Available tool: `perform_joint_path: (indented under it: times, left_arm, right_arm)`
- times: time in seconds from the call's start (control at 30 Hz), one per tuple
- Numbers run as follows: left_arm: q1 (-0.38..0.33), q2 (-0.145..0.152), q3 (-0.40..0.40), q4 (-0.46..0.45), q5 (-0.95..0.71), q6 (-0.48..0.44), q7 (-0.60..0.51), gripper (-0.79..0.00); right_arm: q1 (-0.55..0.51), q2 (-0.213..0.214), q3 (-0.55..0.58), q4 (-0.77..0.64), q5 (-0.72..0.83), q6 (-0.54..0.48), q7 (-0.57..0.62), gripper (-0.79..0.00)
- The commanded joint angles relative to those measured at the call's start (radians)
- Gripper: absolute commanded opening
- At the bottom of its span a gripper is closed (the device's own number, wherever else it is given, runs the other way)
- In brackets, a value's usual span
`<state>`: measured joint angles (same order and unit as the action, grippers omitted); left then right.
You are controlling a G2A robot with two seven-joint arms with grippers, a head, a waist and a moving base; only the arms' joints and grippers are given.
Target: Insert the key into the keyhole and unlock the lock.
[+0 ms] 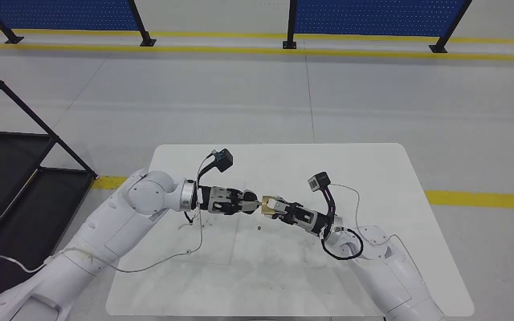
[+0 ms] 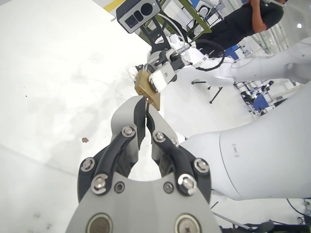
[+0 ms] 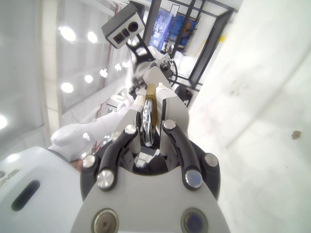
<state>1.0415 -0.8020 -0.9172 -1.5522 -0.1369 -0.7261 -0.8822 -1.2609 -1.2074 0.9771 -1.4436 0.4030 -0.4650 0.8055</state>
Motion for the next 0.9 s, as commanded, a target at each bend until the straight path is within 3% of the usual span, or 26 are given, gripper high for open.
perform_joint_path:
  times: [0.0, 0.87]
  left_arm:
    - [0.011, 0.0, -0.007, -0.008, 0.027, -0.011, 0.024, -0.785]
    - [0.133, 0.003, -0.114, -0.136, 0.414, -0.06, 0.262, -0.785]
  right_arm:
    - [0.0, 0.0, 0.0, 0.0, 0.0, 0.0, 0.0, -0.785]
    - [0.0, 0.0, 0.0, 0.0, 0.0, 0.0, 0.0, -0.785]
